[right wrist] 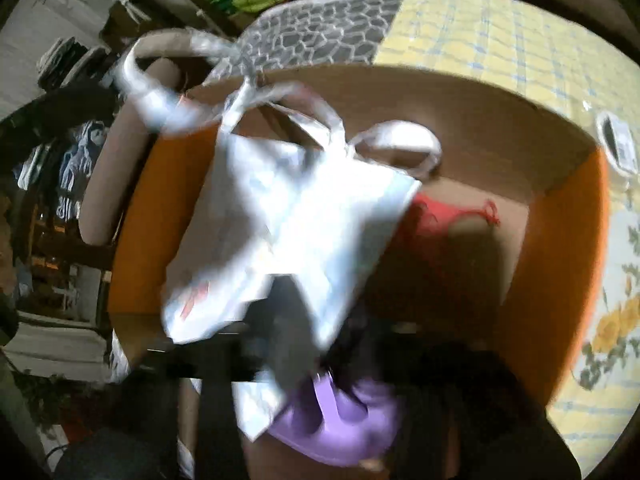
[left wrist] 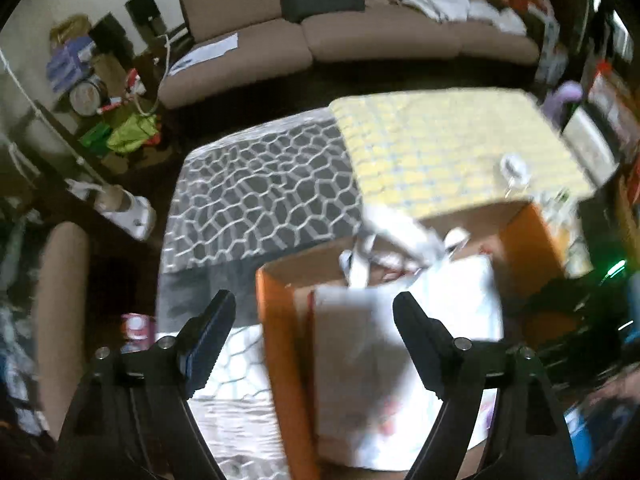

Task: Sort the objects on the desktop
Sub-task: 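Lay the white bag flat in the box and open both tools, then move both tools back out of the box to the floral plate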

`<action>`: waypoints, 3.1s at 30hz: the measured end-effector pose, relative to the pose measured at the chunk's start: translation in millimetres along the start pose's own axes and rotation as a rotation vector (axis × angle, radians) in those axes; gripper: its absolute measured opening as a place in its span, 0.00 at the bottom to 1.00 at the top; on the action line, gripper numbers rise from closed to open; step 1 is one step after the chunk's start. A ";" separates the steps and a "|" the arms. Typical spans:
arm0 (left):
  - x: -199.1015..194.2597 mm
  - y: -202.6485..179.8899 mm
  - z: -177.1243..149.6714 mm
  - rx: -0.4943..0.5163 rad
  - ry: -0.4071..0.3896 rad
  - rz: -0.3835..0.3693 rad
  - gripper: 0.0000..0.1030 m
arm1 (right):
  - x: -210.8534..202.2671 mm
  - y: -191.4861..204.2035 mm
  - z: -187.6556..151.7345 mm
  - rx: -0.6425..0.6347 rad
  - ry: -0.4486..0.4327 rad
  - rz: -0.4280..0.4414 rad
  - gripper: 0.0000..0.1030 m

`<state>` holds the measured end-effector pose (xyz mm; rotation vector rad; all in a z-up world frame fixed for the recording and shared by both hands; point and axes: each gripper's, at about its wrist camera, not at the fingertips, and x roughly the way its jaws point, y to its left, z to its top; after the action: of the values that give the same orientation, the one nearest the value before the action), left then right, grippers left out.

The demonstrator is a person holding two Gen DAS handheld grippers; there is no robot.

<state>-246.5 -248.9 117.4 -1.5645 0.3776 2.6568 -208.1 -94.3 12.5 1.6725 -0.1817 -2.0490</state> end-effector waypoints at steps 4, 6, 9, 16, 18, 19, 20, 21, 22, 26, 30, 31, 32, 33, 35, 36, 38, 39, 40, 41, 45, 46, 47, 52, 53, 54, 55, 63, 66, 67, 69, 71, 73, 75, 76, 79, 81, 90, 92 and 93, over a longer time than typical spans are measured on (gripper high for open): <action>-13.3 -2.1 -19.0 0.008 0.004 -0.014 0.81 | -35.0 13.4 -9.4 -0.040 -0.062 -0.042 0.51; -13.7 -6.6 -34.0 0.032 0.036 -0.045 0.81 | -50.3 13.7 -10.4 -0.032 -0.109 -0.051 0.51; -13.8 -9.3 -54.4 0.017 0.057 -0.031 0.81 | -70.1 17.9 -4.3 -0.032 -0.216 -0.037 0.51; -44.4 31.2 -105.7 -0.434 -0.138 -0.279 0.81 | -107.3 52.9 44.2 -0.013 -0.422 0.149 0.59; -45.2 38.4 -122.2 -0.546 -0.187 -0.323 0.83 | -107.6 66.0 63.2 -0.003 -0.469 0.177 0.60; -42.9 40.9 -129.6 -0.600 -0.202 -0.354 0.83 | -99.9 70.8 72.5 0.001 -0.456 0.177 0.60; -39.8 42.8 -135.0 -0.642 -0.207 -0.380 0.83 | -89.0 74.4 80.3 0.008 -0.431 0.173 0.60; -35.9 42.9 -139.5 -0.669 -0.209 -0.407 0.84 | -70.8 77.3 86.4 0.010 -0.375 0.193 0.59; -32.5 41.7 -142.3 -0.675 -0.209 -0.414 0.84 | -49.8 79.3 89.0 0.014 -0.293 0.230 0.56; -27.4 38.3 -146.6 -0.622 -0.201 -0.385 0.84 | 10.3 89.2 71.6 -0.034 -0.078 0.226 0.54; -27.0 41.4 -153.1 -0.630 -0.207 -0.355 0.84 | 53.5 99.8 37.8 -0.079 0.110 0.174 0.54; -26.0 40.5 -153.9 -0.628 -0.209 -0.356 0.85 | 53.7 104.3 32.1 -0.110 0.114 0.139 0.54; -25.5 39.1 -154.7 -0.629 -0.217 -0.363 0.86 | 49.8 108.8 28.4 -0.136 0.111 0.108 0.53; -26.1 38.0 -154.7 -0.632 -0.223 -0.378 0.86 | 40.7 109.8 24.4 -0.133 0.104 0.067 0.53; -27.3 38.6 -154.6 -0.633 -0.227 -0.365 0.86 | 18.2 108.4 17.4 -0.127 0.074 0.063 0.54; -29.6 38.7 -152.9 -0.632 -0.234 -0.361 0.86 | 4.1 105.7 13.5 -0.118 0.049 0.074 0.60; -33.7 40.0 -146.7 -0.619 -0.238 -0.364 0.86 | -21.0 99.0 9.7 -0.108 -0.003 0.064 0.73; -36.9 39.1 -142.1 -0.605 -0.242 -0.353 0.86 | -38.5 94.2 5.8 -0.105 -0.037 0.049 0.76; -40.3 38.1 -137.0 -0.591 -0.244 -0.340 0.87 | -52.5 89.2 1.4 -0.098 -0.067 0.037 0.76; -43.6 35.7 -131.9 -0.575 -0.244 -0.334 0.88 | -64.8 86.0 0.6 -0.095 -0.092 0.028 0.76; -49.9 13.1 -114.2 -0.494 -0.237 -0.338 1.00 | -128.7 53.2 -21.3 -0.085 -0.195 0.044 0.80; -49.7 3.7 -110.2 -0.470 -0.232 -0.342 1.00 | -139.1 44.1 -25.7 -0.084 -0.206 0.038 0.87; -50.7 -2.3 -106.9 -0.455 -0.226 -0.346 1.00 | -150.0 34.2 -31.8 -0.087 -0.212 0.032 0.91; -49.8 -48.5 -89.8 -0.402 -0.200 -0.376 1.00 | -195.2 -37.8 -63.4 -0.028 -0.235 -0.042 1.00; -49.1 -60.8 -85.3 -0.387 -0.194 -0.393 1.00 | -204.2 -58.4 -70.9 0.004 -0.246 -0.065 1.00; -49.3 -70.1 -81.3 -0.376 -0.190 -0.402 1.00 | -208.1 -72.3 -74.4 0.022 -0.252 -0.088 1.00; -49.0 -81.1 -76.2 -0.362 -0.181 -0.415 1.00 | -213.2 -90.8 -79.9 0.048 -0.257 -0.135 1.00; -40.2 -189.5 -22.4 -0.211 -0.123 -0.467 1.00 | -216.8 -199.1 -114.1 0.206 -0.286 -0.207 1.00; -22.4 -220.3 -2.3 -0.214 -0.083 -0.489 1.00 | -212.8 -228.7 -119.9 0.236 -0.311 -0.200 1.00; -13.6 -226.8 4.7 -0.228 -0.066 -0.501 1.00 | -209.3 -232.0 -121.0 0.234 -0.316 -0.196 1.00; 5.3 -242.6 16.5 -0.247 -0.037 -0.508 1.00 | -203.8 -244.5 -120.1 0.238 -0.335 -0.189 0.98; 22.0 -257.5 26.5 -0.226 -0.029 -0.454 0.99 | -196.7 -252.9 -119.4 0.245 -0.356 -0.159 0.90; 39.6 -272.2 35.5 -0.178 -0.018 -0.393 0.97 | -185.6 -256.6 -116.6 0.240 -0.365 -0.131 0.70; 58.0 -282.7 44.3 -0.136 0.016 -0.333 0.95 | -171.7 -258.7 -111.3 0.230 -0.353 -0.108 0.67; 65.1 -286.1 48.9 -0.112 0.024 -0.315 0.93 | -164.6 -258.7 -109.1 0.224 -0.344 -0.093 0.67; 80.8 -295.6 61.7 -0.024 0.032 -0.227 0.90 | -144.6 -259.3 -101.0 0.219 -0.298 -0.085 0.66; 87.9 -299.4 68.2 0.001 0.043 -0.212 0.89 | -134.9 -261.2 -97.1 0.227 -0.275 -0.076 0.61; 102.4 -315.3 80.9 0.080 0.072 -0.190 0.23 | -123.6 -258.4 -92.9 0.196 -0.242 -0.185 0.44; 108.6 -317.9 81.3 0.088 0.095 -0.184 0.25 | -122.5 -256.4 -92.5 0.191 -0.230 -0.199 0.44; 111.9 -318.4 80.9 0.084 0.107 -0.184 0.28 | -121.0 -254.4 -92.6 0.185 -0.221 -0.210 0.44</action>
<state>-322.3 67.8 -2.5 -1.6342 0.3271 2.3975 -176.0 200.0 -3.7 1.6255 -0.2877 -2.4409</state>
